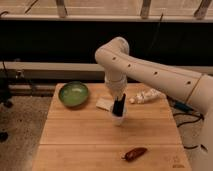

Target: Place the eraser in the ceramic cup

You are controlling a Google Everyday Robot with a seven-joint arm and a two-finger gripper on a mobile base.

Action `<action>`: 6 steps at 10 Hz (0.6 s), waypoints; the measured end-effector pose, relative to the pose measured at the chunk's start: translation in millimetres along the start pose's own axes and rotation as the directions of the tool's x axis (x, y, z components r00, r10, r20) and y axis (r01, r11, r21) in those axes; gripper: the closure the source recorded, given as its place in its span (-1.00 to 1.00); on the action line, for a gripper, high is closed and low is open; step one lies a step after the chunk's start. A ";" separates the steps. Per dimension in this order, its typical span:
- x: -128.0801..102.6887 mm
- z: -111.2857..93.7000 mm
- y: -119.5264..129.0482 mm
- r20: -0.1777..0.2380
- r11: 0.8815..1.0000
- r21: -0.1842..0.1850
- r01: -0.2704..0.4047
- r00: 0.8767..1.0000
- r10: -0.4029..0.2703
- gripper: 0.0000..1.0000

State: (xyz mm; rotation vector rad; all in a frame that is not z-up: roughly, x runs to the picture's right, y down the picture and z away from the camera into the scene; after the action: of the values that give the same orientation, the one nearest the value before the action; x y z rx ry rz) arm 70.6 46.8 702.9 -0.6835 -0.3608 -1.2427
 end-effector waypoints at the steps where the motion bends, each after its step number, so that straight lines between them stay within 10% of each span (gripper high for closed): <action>1: 2.9 4.5 1.9 0.003 1.000 0.000 -0.007 1.000 0.007 0.70; 6: 9.6 20.3 13.9 0.025 0.999 -0.028 -0.041 0.999 0.041 -0.37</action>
State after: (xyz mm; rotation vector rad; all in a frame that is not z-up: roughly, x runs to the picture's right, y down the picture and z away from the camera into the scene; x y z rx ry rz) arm 88.9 55.1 720.0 -0.7273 -0.3498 -1.2028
